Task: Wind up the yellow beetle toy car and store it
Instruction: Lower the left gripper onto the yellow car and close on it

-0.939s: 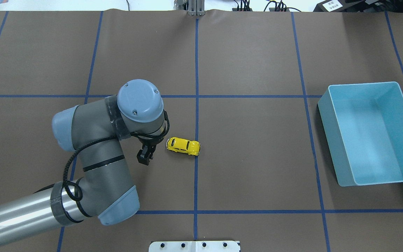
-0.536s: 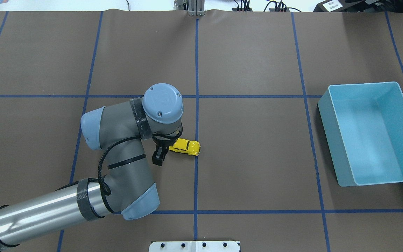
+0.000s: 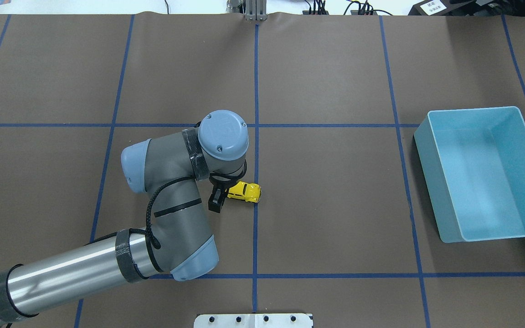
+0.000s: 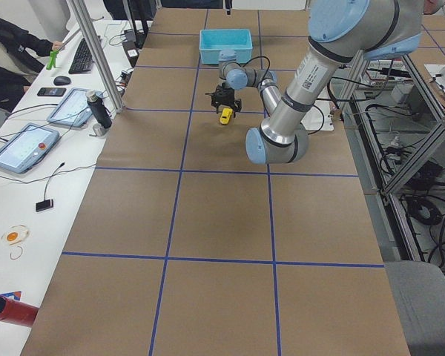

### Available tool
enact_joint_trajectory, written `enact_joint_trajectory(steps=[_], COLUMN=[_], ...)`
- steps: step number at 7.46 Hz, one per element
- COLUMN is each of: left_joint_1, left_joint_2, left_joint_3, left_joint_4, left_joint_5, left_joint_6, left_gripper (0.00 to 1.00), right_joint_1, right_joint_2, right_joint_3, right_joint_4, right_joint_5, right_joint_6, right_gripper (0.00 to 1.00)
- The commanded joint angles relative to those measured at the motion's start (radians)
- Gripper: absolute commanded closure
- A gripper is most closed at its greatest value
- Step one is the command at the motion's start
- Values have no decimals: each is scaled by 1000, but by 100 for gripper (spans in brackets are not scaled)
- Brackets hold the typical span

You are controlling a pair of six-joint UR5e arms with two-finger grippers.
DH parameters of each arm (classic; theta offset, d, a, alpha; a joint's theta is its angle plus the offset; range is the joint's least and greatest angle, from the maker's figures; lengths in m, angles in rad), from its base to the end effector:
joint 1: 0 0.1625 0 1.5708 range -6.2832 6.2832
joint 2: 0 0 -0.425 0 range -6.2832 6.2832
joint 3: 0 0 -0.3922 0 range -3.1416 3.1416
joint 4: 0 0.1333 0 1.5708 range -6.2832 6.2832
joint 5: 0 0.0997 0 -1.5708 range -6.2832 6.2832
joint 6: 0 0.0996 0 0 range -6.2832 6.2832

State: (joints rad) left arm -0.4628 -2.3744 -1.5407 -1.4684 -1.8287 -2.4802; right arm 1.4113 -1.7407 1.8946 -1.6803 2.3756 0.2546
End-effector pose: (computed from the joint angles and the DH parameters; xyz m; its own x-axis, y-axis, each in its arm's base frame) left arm 0.6001 -0.4200 0.1969 0.2018 -0.9534 -0.2243 0.7310 0.2990 -0.6134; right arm -0.0057 -0.4228 0.5858 0.6974 0.1113 0.7079 -0.0176 0.9902 -0.1384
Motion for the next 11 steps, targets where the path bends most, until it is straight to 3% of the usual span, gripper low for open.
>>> enact_joint_trajectory(steps=[1,5,8,11], left_joint_1=[1,16,23,23], left_joint_2=[-14,-25,-25,-25], left_joint_3=[30,45,45,45], left_joint_4=[-27,-32,-32,-30], left_joint_5=[2,18,25,26], left_joint_6=[3,-2,-5,-8], left_gripper=[0,1,12,29], right_joint_1=[0,0,0,0], right_joint_2=[-3,-8,-8,-8], right_joint_3=[4,8,8,8], right_joint_4=[-1,-1,-1,-1], right_joint_5=[1,1,1,1], right_joint_6=[0,0,0,0], right_gripper=[0,0,0,0])
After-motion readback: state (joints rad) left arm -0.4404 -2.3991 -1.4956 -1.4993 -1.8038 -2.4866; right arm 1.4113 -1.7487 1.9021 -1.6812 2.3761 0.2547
